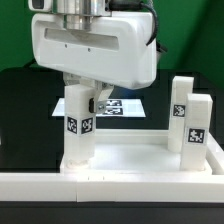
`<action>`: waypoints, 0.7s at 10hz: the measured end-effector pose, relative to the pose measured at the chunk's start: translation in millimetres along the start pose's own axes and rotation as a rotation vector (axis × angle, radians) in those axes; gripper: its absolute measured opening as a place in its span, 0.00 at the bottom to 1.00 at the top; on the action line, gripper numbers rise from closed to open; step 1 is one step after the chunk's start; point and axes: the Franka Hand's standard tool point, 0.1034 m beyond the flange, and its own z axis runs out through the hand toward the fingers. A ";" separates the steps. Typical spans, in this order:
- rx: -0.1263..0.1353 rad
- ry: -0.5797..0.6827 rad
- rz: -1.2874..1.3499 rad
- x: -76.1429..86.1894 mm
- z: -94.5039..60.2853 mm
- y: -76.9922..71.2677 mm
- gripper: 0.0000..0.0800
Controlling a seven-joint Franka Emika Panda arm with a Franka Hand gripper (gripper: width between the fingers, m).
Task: Assemble desk
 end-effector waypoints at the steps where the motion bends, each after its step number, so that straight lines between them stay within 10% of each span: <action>1: -0.001 -0.004 0.119 3.3 -0.2 1.2 0.36; 4: 0.022 -0.032 0.551 9.4 1.1 3.0 0.36; 7: 0.118 -0.048 0.988 11.0 2.4 -2.8 0.36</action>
Offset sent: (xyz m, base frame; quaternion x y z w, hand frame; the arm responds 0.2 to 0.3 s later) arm 0.0068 -0.0126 -0.0052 0.0148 -0.0282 0.3806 0.9242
